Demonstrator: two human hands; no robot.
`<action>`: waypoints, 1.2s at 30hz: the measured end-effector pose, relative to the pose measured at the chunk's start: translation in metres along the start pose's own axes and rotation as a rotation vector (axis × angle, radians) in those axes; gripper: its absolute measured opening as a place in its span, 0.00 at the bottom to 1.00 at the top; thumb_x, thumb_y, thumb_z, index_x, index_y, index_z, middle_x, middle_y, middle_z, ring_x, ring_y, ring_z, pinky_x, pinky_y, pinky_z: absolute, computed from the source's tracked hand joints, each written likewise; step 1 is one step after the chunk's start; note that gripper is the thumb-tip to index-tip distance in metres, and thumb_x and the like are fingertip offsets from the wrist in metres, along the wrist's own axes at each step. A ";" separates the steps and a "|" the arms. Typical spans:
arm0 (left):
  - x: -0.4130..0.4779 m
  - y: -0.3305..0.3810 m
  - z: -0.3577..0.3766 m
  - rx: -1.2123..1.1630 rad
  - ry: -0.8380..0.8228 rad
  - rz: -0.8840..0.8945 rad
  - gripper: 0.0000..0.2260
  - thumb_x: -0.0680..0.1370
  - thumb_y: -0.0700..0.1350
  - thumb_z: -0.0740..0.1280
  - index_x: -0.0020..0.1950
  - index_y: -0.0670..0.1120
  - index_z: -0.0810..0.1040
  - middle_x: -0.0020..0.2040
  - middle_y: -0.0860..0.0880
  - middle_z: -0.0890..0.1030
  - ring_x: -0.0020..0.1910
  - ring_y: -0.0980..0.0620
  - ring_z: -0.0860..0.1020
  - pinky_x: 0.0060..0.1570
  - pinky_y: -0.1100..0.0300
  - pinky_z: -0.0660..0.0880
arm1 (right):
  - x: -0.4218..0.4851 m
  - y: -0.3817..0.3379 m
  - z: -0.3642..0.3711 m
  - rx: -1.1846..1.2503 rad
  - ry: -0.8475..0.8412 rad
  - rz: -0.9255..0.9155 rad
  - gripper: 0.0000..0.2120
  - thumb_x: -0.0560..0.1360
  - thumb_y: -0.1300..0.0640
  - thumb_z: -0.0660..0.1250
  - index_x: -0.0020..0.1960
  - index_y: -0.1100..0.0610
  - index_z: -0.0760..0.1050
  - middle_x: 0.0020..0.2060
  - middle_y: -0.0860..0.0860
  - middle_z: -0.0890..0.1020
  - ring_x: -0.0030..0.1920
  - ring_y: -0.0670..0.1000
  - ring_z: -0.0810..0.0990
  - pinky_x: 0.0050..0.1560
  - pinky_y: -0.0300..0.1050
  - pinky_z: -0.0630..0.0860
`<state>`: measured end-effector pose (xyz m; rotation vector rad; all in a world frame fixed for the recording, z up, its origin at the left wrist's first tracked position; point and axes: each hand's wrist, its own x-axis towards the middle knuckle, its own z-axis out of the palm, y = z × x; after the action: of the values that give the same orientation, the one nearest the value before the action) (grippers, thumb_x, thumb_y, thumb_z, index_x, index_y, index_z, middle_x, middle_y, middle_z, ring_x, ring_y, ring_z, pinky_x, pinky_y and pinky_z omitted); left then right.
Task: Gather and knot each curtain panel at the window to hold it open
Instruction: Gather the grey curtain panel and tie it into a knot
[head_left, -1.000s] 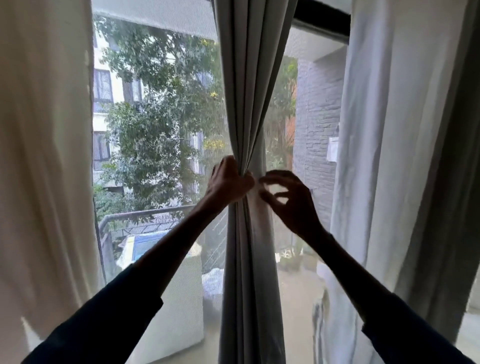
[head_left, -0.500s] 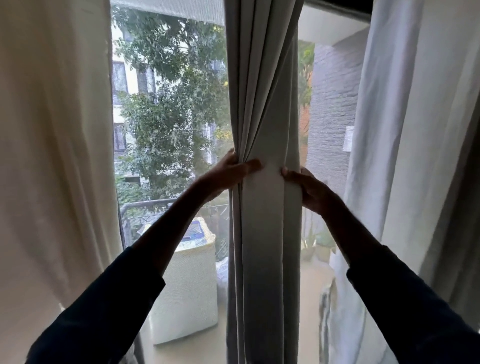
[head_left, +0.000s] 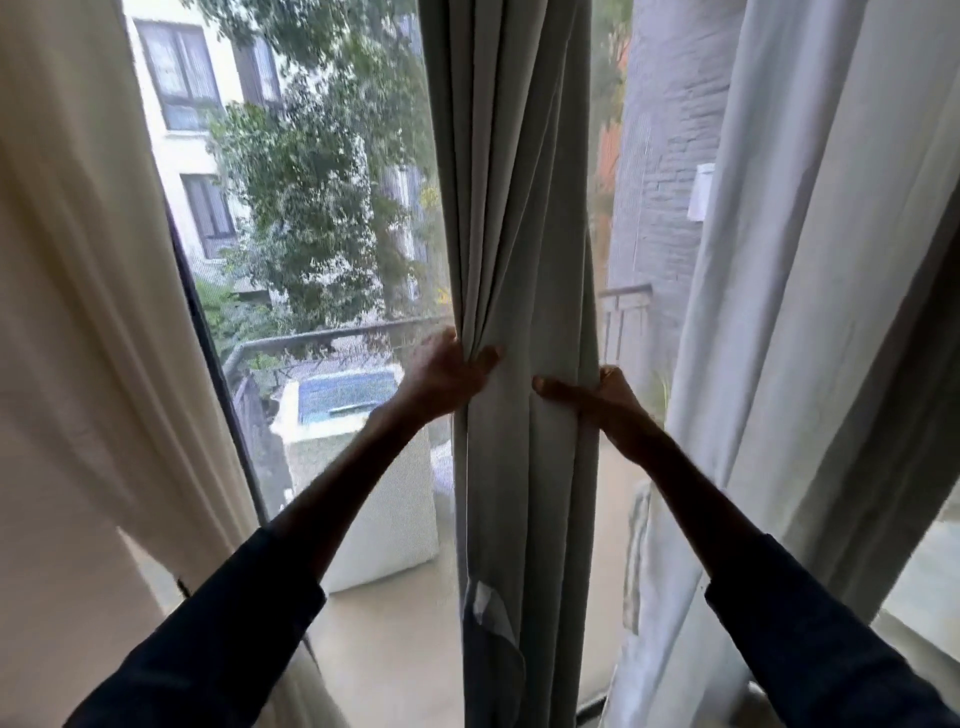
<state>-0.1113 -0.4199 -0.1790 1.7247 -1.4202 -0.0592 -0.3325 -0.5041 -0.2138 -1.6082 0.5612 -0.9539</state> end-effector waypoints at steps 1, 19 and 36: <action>-0.012 0.002 0.005 0.068 0.019 -0.006 0.34 0.70 0.75 0.60 0.56 0.46 0.81 0.48 0.47 0.84 0.47 0.46 0.83 0.46 0.49 0.81 | -0.008 0.015 0.002 -0.022 0.027 0.024 0.17 0.70 0.56 0.80 0.56 0.61 0.83 0.49 0.56 0.87 0.51 0.57 0.87 0.52 0.55 0.83; -0.131 -0.036 0.125 0.420 -0.339 -0.111 0.17 0.75 0.47 0.63 0.55 0.34 0.75 0.52 0.34 0.78 0.53 0.35 0.76 0.50 0.48 0.70 | -0.113 0.184 0.081 -0.887 0.103 0.179 0.17 0.76 0.50 0.66 0.60 0.58 0.69 0.45 0.59 0.84 0.46 0.65 0.82 0.39 0.51 0.72; -0.120 -0.042 0.130 0.078 -0.436 -0.211 0.20 0.74 0.55 0.73 0.55 0.41 0.77 0.44 0.50 0.77 0.44 0.50 0.76 0.44 0.58 0.69 | -0.117 0.175 0.079 -0.974 -0.352 0.230 0.35 0.73 0.52 0.64 0.77 0.62 0.58 0.68 0.61 0.73 0.63 0.64 0.76 0.56 0.51 0.73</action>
<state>-0.1891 -0.3991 -0.3416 2.0044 -1.5532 -0.5286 -0.3104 -0.4133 -0.4185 -2.4237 1.0188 -0.1699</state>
